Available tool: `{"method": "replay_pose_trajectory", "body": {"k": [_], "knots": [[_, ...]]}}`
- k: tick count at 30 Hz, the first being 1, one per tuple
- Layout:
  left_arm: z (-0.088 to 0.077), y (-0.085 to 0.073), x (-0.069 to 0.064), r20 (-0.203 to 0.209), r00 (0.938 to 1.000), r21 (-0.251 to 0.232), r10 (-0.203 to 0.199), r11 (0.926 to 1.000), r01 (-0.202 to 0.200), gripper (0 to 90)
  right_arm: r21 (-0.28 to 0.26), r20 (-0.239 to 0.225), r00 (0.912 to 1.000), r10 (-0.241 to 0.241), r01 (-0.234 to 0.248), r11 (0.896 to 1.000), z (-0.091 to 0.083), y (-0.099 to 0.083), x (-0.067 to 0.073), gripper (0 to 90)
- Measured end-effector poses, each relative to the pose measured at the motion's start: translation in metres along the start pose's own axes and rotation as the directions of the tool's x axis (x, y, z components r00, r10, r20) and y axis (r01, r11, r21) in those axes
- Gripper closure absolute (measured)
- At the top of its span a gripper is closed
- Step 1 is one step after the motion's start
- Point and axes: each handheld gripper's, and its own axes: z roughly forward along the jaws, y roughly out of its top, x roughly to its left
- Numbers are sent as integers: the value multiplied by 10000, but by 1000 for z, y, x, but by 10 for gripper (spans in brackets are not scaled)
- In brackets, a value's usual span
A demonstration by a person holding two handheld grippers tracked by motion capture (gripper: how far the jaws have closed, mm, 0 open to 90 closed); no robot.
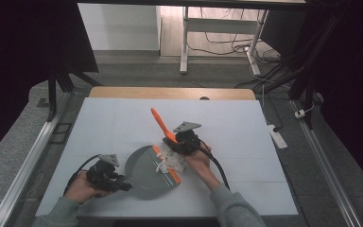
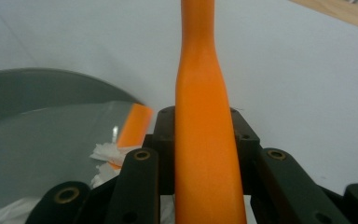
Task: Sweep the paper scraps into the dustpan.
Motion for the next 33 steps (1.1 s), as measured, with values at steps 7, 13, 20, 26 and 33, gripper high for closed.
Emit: {"method": "replay_pose_trajectory", "body": {"k": [7, 13, 20, 26, 33], "knots": [[0, 0, 0, -13, 10000, 9, 12, 10000, -11, 616, 0, -563, 9977, -369, 370, 9993, 5, 5, 24, 703], [0, 0, 0, -6, 10000, 7, 11, 10000, -11, 616, -318, -1225, 9918, -366, 329, 9990, 1, 11, 38, 704], [0, 0, 0, -12, 10000, 19, 13, 10000, -13, 616, -1191, -890, 9958, -193, 85, 9928, -19, 20, 29, 704], [0, 0, 0, 1, 10000, 22, 5, 10000, -5, 616, -1451, -138, 9993, 356, -372, 9887, -33, 20, 2, 704], [0, 0, 0, -11, 10000, 12, -3, 10000, 3, 615, -1357, 476, 9935, 1036, -963, 9860, -39, 14, -28, 704]]}}
